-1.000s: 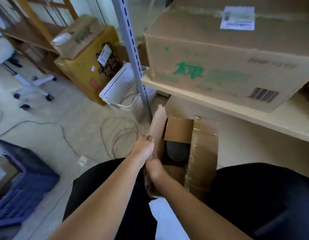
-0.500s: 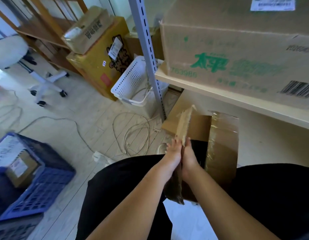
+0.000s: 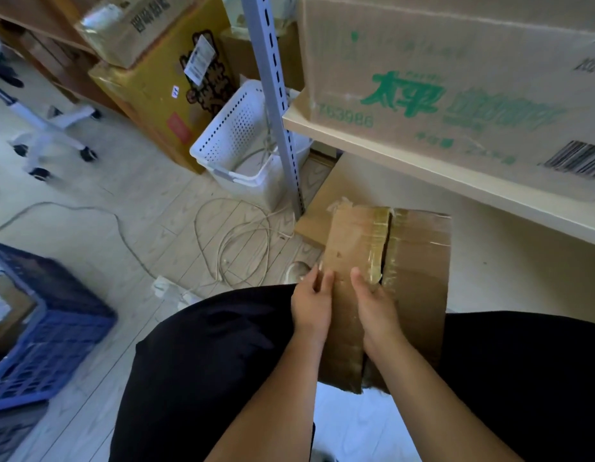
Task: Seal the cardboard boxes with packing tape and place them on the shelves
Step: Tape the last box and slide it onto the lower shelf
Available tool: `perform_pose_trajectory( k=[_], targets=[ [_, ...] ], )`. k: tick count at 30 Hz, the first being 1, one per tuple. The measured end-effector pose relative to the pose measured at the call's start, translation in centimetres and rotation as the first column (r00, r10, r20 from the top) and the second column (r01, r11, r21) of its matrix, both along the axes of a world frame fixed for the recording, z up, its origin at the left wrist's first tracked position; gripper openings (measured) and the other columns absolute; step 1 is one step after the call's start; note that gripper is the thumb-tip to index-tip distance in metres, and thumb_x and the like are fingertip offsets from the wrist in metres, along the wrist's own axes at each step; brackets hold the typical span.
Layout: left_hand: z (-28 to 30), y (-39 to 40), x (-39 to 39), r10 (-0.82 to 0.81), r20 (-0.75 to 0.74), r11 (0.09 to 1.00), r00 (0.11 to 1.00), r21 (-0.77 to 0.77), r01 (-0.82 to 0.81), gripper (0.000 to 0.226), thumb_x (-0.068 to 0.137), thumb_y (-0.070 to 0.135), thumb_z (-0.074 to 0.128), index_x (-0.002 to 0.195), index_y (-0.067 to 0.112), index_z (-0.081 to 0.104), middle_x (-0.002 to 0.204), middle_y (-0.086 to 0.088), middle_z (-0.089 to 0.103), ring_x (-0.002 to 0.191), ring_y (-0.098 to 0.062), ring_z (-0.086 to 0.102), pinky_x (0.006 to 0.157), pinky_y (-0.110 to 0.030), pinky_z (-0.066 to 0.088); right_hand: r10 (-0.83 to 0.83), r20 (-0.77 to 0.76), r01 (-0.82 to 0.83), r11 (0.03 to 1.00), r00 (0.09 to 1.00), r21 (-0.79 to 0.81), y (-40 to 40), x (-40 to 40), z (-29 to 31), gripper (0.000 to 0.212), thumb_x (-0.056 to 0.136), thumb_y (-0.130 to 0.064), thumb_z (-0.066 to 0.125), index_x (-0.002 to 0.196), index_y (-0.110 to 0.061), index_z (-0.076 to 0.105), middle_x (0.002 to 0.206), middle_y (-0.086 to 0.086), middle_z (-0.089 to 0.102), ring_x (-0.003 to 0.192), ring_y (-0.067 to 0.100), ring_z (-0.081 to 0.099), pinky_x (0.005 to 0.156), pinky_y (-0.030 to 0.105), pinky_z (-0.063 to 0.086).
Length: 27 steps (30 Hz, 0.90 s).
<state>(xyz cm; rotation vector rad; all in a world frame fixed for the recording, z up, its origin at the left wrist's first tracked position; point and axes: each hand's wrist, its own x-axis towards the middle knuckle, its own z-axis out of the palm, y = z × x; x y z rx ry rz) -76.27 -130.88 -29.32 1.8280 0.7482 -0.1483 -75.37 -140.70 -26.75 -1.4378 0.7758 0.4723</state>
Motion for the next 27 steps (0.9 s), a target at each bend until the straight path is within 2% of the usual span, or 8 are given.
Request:
perform_pose_trajectory(
  k=[2,6,11,15,19,22,25,27],
  targets=[
    [-0.5,0.1,0.1,-0.010,0.011,1.000,1.000,0.028,0.010,0.033,0.097,0.033,0.059,0.126,0.022,0.067,0.108,0.004,0.074,0.103,-0.014,0.069,0.092,-0.032,0.054,-0.051,0.023,0.051,0.999,0.998,-0.003,-0.1,0.0,-0.3,0.025,0.095,-0.035,0.064,0.108,-0.015,0.067,0.094,0.005,0.072,0.084,0.021,0.069,0.075,0.032,0.054],
    [-0.4,0.0,0.3,0.024,-0.003,0.999,1.000,0.026,-0.024,0.037,0.096,0.033,0.060,0.131,0.022,0.065,0.119,0.003,0.072,0.112,-0.012,0.066,0.100,-0.034,0.051,-0.045,-0.009,0.044,0.997,0.999,-0.061,0.1,0.2,-0.4,0.026,0.095,-0.036,0.064,0.101,-0.011,0.066,0.091,0.008,0.070,0.078,0.021,0.067,0.064,0.029,0.052],
    [3.2,-1.2,1.2,0.061,-0.103,0.990,0.993,0.131,-0.047,0.032,0.103,0.026,0.041,0.118,0.009,0.066,0.112,-0.012,0.069,0.107,-0.032,0.063,0.082,-0.029,0.046,0.061,0.139,-0.019,0.959,0.988,-0.283,-0.3,0.2,3.4,0.034,0.097,-0.033,0.060,0.118,-0.007,0.065,0.109,0.010,0.070,0.105,0.027,0.065,0.088,0.031,0.049],
    [9.6,-3.1,1.6,0.029,0.121,0.976,0.992,0.212,-0.054,0.034,0.093,0.027,0.039,0.124,0.024,0.054,0.117,-0.004,0.064,0.109,-0.029,0.063,0.092,-0.046,0.053,0.158,0.260,-0.030,0.898,0.953,-0.438,-3.5,-1.2,10.2,0.029,0.100,-0.022,0.052,0.123,-0.009,0.064,0.102,0.004,0.067,0.101,0.020,0.062,0.083,0.020,0.038],
    [20.2,-7.1,2.4,-0.052,0.460,0.983,0.887,0.180,-0.036,0.030,0.097,0.010,0.052,0.124,0.016,0.063,0.123,0.000,0.065,0.116,-0.018,0.060,0.100,-0.028,0.044,0.154,0.486,0.112,0.873,0.860,-0.476,-7.6,-2.3,18.3,0.019,0.098,-0.019,0.055,0.114,-0.019,0.065,0.089,-0.006,0.065,0.092,0.015,0.066,0.075,0.018,0.038],
    [30.0,-12.2,2.2,-0.137,0.659,0.990,0.740,0.076,0.115,0.021,0.099,0.012,0.052,0.105,0.027,0.066,0.102,0.011,0.071,0.098,-0.010,0.067,0.086,-0.025,0.049,0.107,0.763,0.402,0.798,0.638,-0.449,-12.4,-3.0,26.5,0.016,0.097,-0.021,0.056,0.105,-0.030,0.067,0.088,-0.011,0.072,0.071,-0.004,0.062,0.063,0.008,0.041],
    [38.8,-16.8,0.9,-0.168,0.807,0.975,0.567,0.053,0.215,0.020,0.097,0.015,0.052,0.098,0.028,0.066,0.087,0.012,0.071,0.083,-0.005,0.067,0.075,-0.018,0.049,0.237,0.918,0.668,0.631,0.317,-0.393,-16.8,-4.4,35.4,0.016,0.098,-0.025,0.050,0.096,-0.029,0.066,0.079,-0.013,0.068,0.069,0.002,0.060,0.064,0.012,0.043],
    [43.3,-18.8,0.2,-0.141,0.832,0.975,0.536,0.023,0.220,0.012,0.099,0.024,0.052,0.095,0.027,0.063,0.085,0.011,0.067,0.079,0.000,0.063,0.065,-0.008,0.043,0.275,0.940,0.782,0.531,0.204,-0.325,-19.5,-4.8,40.5,0.015,0.097,-0.025,0.051,0.092,-0.025,0.065,0.078,-0.011,0.065,0.068,0.005,0.057,0.064,0.021,0.043]
  ],
)
